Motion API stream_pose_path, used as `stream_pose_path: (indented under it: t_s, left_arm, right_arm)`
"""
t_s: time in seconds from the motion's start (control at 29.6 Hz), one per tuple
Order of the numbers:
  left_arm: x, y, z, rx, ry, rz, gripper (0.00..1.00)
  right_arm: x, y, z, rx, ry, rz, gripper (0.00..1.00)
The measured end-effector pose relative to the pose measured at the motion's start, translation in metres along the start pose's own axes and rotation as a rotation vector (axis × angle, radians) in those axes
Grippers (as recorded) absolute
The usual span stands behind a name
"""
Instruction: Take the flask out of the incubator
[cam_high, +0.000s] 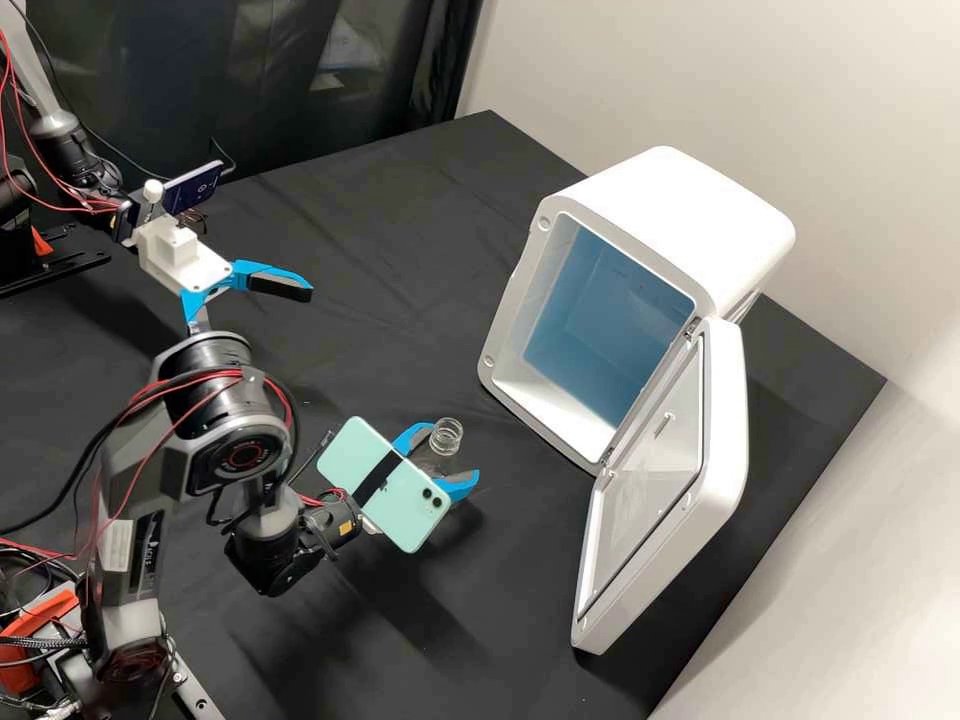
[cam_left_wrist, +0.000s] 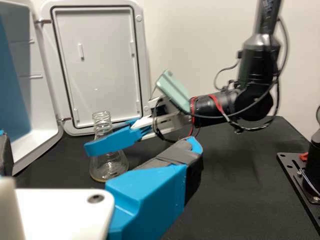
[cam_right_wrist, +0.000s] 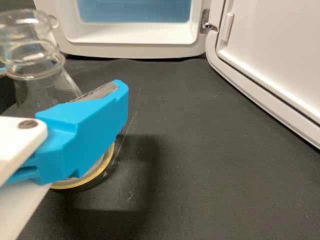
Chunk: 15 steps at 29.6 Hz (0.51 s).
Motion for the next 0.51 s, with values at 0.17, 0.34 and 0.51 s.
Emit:
stream_pose_path:
  t_s: [0.17, 0.34, 0.51]
  left_arm:
    - [0.001, -0.001, 0.005, -0.019, 0.025, 0.012, 1.0]
    - [0.001, -0.004, 0.01, 0.001, 0.043, 0.012, 1.0]
    - [0.002, -0.008, 0.014, -0.011, 0.05, 0.001, 1.0]
  right_arm:
    - [-0.008, 0.005, -0.004, 0.082, 0.02, 0.017, 1.0]
    - [-0.01, 0.009, -0.004, 0.122, 0.023, 0.03, 1.0]
    - [-0.01, 0.009, -0.004, 0.137, 0.024, 0.03, 1.0]
